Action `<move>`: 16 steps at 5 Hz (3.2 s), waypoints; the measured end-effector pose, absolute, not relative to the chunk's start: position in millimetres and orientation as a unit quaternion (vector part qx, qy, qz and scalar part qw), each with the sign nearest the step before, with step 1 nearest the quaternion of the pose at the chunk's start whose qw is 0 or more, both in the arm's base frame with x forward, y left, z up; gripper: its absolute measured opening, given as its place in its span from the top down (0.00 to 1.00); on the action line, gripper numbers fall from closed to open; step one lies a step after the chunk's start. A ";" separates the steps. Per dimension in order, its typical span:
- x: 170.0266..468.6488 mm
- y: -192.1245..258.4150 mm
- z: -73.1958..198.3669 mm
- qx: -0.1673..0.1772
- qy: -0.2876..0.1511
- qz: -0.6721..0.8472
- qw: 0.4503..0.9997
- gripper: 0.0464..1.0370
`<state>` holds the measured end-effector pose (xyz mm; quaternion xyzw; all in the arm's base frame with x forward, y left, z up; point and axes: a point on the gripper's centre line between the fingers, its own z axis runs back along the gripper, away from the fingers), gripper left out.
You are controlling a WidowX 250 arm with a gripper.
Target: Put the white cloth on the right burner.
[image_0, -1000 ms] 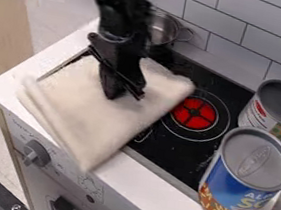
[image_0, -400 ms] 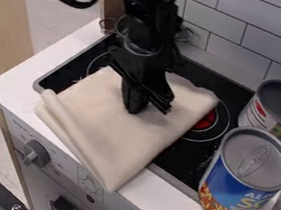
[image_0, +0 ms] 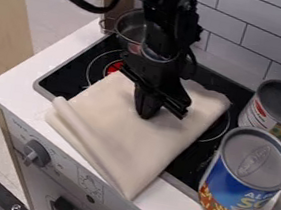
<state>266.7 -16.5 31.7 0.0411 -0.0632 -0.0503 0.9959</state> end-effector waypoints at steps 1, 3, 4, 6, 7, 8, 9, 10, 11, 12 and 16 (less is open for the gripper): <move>273.9 -20.4 32.4 0.039 -0.068 -0.046 0.996 0.99; 292.0 -32.5 35.4 0.027 -0.079 -0.023 0.996 0.99; 301.6 -35.2 35.7 0.028 -0.086 -0.012 0.996 0.99; 318.8 -42.1 35.6 0.040 -0.102 0.002 0.994 0.99; 332.7 -43.2 35.6 0.044 -0.116 0.010 0.992 0.99; 342.2 -40.8 35.5 0.054 -0.130 0.023 0.990 0.99; 352.5 -37.0 36.6 0.057 -0.141 0.037 0.988 0.99; 357.8 -36.0 38.2 0.049 -0.143 0.049 0.987 0.99; 354.8 -34.8 37.9 0.048 -0.142 0.048 0.988 0.99; 344.0 -28.9 43.1 0.040 -0.144 0.046 0.988 0.99; 312.5 20.6 88.3 0.021 -0.146 0.061 0.987 0.32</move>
